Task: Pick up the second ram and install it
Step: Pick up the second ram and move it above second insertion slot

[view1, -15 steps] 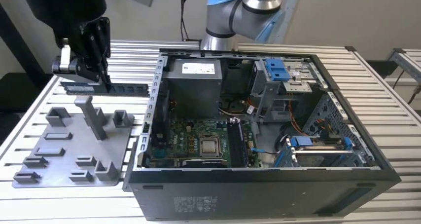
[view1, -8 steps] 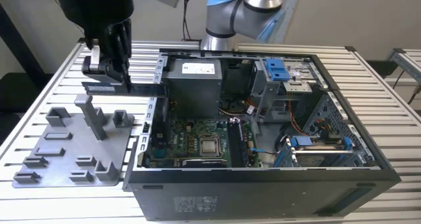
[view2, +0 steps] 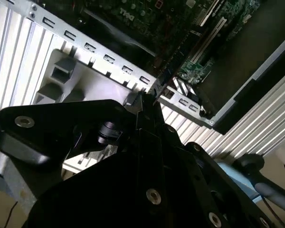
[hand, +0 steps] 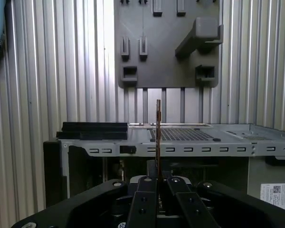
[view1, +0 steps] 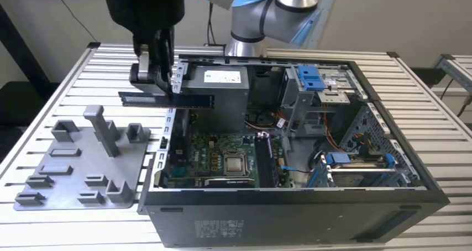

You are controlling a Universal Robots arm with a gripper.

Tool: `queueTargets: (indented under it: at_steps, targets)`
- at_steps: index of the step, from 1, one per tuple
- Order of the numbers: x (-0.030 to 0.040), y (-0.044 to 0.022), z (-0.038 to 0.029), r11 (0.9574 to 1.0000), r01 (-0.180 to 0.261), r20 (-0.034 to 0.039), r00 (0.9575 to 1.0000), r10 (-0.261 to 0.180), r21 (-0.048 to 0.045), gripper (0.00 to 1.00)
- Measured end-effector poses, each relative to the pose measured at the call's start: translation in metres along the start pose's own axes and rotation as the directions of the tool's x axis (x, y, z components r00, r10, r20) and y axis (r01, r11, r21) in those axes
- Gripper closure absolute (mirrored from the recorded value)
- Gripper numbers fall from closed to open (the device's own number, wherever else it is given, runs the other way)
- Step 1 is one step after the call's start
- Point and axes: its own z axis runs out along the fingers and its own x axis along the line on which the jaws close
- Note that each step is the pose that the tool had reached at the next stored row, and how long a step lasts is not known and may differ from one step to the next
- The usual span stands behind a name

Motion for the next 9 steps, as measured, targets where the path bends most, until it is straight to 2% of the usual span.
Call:
queueTargets:
  at_steps: [9]
  targets:
    - [-0.0010, -0.0407, -0.0007, 1.0000, 0.000, 0.0000, 1.0000, 0.000, -0.0021, 0.86]
